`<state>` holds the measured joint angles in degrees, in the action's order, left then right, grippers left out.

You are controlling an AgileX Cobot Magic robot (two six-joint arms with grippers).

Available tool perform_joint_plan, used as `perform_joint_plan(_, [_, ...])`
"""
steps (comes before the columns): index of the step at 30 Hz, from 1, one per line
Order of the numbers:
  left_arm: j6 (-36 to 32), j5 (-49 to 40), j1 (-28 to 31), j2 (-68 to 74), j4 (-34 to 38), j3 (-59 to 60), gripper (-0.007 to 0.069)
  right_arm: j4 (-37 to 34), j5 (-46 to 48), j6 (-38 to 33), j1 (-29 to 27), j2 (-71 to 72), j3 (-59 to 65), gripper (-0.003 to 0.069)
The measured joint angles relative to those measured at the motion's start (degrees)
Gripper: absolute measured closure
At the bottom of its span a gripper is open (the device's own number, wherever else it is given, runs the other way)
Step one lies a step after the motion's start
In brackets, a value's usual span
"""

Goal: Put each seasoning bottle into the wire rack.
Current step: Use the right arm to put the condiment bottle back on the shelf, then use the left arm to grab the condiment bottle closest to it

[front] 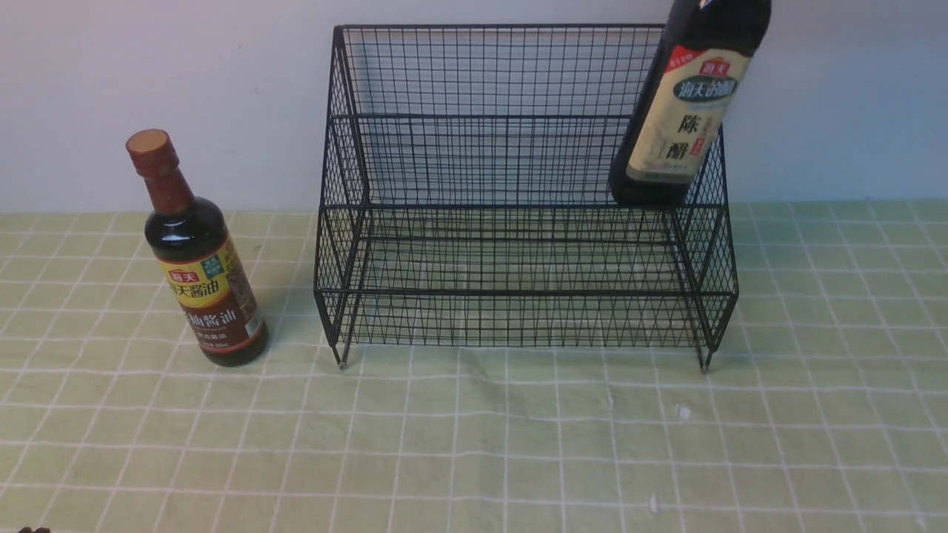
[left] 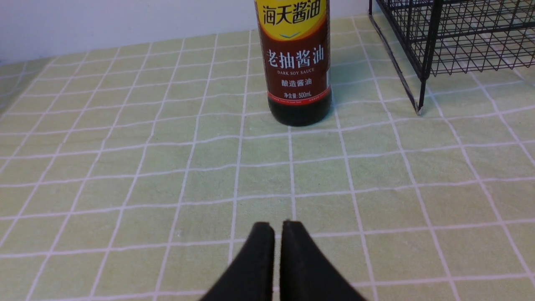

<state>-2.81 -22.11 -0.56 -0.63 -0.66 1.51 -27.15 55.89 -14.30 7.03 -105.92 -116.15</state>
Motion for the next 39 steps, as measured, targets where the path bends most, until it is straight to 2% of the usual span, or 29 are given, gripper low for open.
perform_joint_plan(3, [0.0,0.0,0.0,0.0,0.0,0.0,0.0617,1.9,1.1,0.0,0.4,-1.2,0.0,0.0344])
perform_joint_plan(6, [0.0,0.0,0.0,0.0,0.0,0.0,0.0617,6.7,2.3,0.4,1.7,-2.5,0.0,0.0344])
perform_joint_plan(11, [0.0,0.0,0.0,0.0,0.0,0.0,0.0617,15.9,3.5,6.8,6.5,-4.5,0.0,0.0344])
perform_joint_plan(16, [0.0,0.0,0.0,0.0,0.0,0.0,0.0617,20.6,3.6,12.7,9.8,-6.0,0.0,0.0344])
perform_joint_plan(23, [0.0,0.0,0.0,0.0,0.0,0.0,0.0617,22.2,3.7,15.8,10.9,-6.9,-0.1,0.0333])
perform_joint_plan(31, [0.0,0.0,0.0,0.0,0.0,0.0,0.0617,22.2,4.6,16.6,11.3,-4.3,-0.6,0.0195])
perform_joint_plan(36, [0.0,0.0,0.0,0.0,0.0,0.0,0.0617,23.3,7.2,16.6,11.3,3.4,-0.7,0.0182])
perform_joint_plan(39, [0.0,0.0,0.0,0.0,0.0,0.0,0.0617,24.9,10.6,16.6,11.3,9.1,-0.7,0.0208])
